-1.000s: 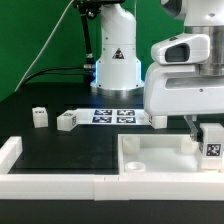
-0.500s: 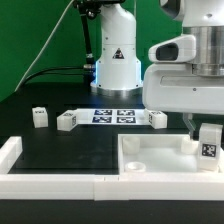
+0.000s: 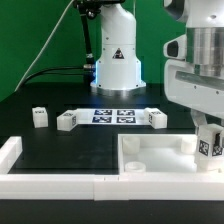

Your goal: Assemble one leg

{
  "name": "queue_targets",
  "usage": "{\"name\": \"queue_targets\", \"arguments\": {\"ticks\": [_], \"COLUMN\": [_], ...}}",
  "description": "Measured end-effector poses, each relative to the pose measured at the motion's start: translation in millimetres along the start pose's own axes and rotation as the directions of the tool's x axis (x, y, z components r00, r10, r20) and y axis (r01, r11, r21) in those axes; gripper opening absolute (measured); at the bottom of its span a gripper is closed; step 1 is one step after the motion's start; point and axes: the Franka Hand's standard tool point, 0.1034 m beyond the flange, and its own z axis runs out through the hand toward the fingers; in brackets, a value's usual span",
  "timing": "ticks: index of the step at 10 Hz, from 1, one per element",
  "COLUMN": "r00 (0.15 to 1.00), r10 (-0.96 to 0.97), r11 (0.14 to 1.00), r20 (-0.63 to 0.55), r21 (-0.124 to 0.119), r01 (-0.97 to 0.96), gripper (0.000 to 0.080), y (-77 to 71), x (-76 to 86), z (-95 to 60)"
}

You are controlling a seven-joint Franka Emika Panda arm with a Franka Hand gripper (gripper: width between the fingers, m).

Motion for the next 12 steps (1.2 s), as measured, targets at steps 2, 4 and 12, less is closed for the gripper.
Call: {"name": "queue_targets", "arguments": {"ticks": [2, 4, 12], "r00": [0.995, 0.964, 0.955], "r10": [0.102, 0.264, -0.294], "r11": [0.995, 0.964, 0.956], "r20": [0.012, 0.035, 0.028], "r21": [0.004, 0.006, 0.023], "r01": [-0.102, -0.265, 0.293], "gripper": [0.0294, 0.0294, 0.0647], "y": [-0.4, -1.0, -0.7], "x": [0.9, 0.6, 1.7], "z": [-0.1, 0.0, 1.2]}}
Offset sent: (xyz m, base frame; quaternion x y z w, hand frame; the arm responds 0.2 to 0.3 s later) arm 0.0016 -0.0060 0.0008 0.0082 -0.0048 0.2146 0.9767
